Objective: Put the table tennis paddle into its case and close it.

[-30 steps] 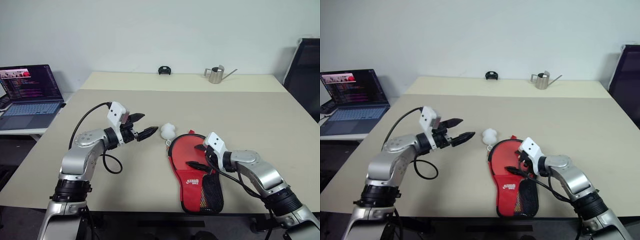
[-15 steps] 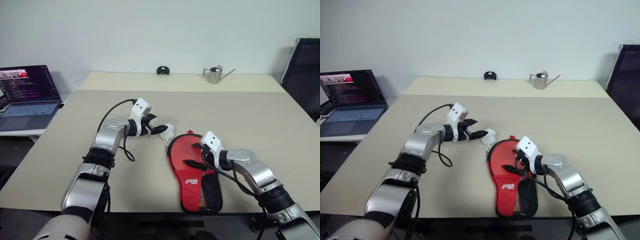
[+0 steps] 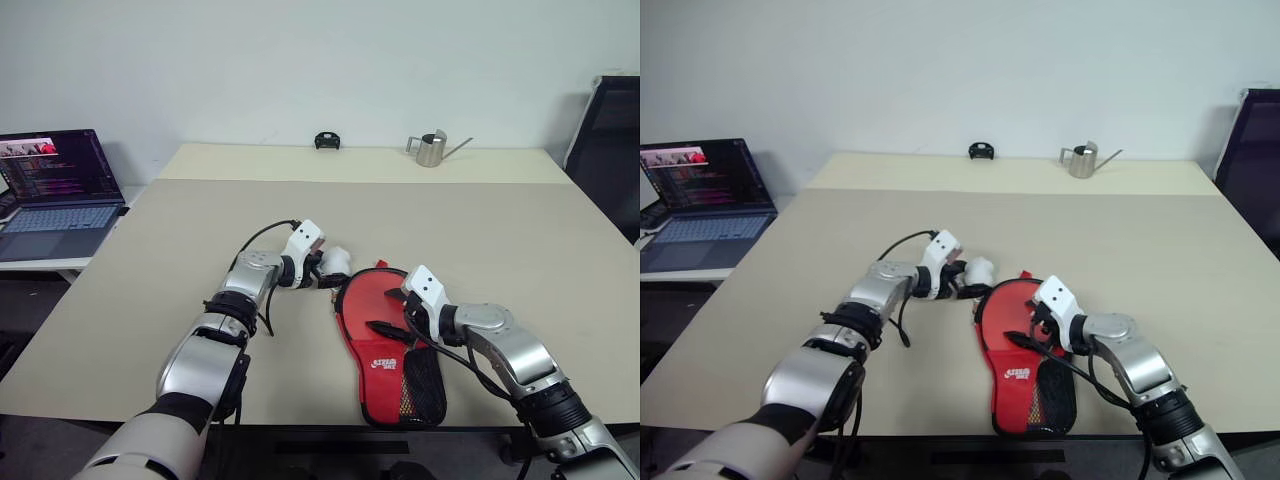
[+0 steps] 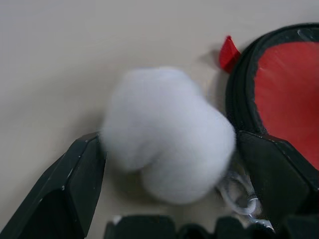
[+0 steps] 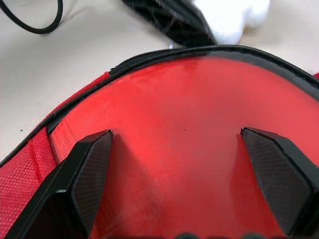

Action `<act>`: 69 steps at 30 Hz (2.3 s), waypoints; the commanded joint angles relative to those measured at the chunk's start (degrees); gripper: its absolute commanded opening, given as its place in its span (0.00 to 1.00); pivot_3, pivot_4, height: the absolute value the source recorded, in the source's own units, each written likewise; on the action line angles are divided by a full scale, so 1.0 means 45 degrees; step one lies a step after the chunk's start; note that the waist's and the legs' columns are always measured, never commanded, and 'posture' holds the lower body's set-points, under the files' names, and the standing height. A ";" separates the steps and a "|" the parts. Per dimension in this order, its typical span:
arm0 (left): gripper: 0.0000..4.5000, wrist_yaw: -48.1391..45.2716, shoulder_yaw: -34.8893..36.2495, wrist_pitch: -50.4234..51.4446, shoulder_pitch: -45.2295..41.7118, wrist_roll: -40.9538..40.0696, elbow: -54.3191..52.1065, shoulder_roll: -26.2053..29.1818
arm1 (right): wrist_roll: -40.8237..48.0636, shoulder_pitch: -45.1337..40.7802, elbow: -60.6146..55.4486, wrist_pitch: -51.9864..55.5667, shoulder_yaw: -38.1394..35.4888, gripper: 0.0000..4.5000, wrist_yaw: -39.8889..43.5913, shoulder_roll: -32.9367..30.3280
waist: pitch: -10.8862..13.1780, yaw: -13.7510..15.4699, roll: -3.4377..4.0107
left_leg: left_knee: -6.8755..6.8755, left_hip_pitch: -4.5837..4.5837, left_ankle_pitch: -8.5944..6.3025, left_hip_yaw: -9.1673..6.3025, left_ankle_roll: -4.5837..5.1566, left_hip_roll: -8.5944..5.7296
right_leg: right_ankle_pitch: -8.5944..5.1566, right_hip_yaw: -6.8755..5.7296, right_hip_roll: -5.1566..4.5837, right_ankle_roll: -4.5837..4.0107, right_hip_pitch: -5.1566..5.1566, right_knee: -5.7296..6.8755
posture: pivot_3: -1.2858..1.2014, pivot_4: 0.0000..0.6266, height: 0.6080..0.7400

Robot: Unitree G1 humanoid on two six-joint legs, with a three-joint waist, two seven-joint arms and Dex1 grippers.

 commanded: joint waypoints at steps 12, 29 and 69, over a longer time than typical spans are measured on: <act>0.10 -0.0887 0.0532 -0.0427 0.0150 -0.0006 -0.0262 0.0006 | -0.0039 0.0461 -0.0127 0.1103 -0.0243 1.00 -0.0737 0.0630 | -0.0003 -0.0026 -0.0003 | 0.0001 0.0006 0.0000 0.0000 -0.0001 -0.0001 | 0.0000 0.0003 0.0001 0.0000 0.0000 0.0007 | 0.52 0.24 1.00; 0.04 -0.2122 0.0845 0.3716 0.2767 -0.1789 -0.8175 0.1077 | -0.0874 0.1148 -0.0216 0.1838 0.0721 1.00 -0.0876 0.0556 | -0.0017 -0.0011 -0.0005 | 0.0001 0.0032 0.0001 -0.0010 -0.0001 0.0001 | 0.0000 0.0007 -0.0001 0.0000 0.0027 0.0008 | 0.52 0.24 1.00; 0.04 0.2845 0.0586 -0.2858 -0.2808 0.1111 0.2322 -0.1088 | -0.1618 0.1488 0.1042 0.1795 0.0545 1.00 -0.2049 0.2158 | -0.0069 -0.0017 -0.0059 | -0.0005 0.0112 0.0001 -0.0020 -0.0001 -0.0007 | 0.0013 -0.0003 0.0008 0.0022 0.0101 0.0019 | 0.52 0.24 1.00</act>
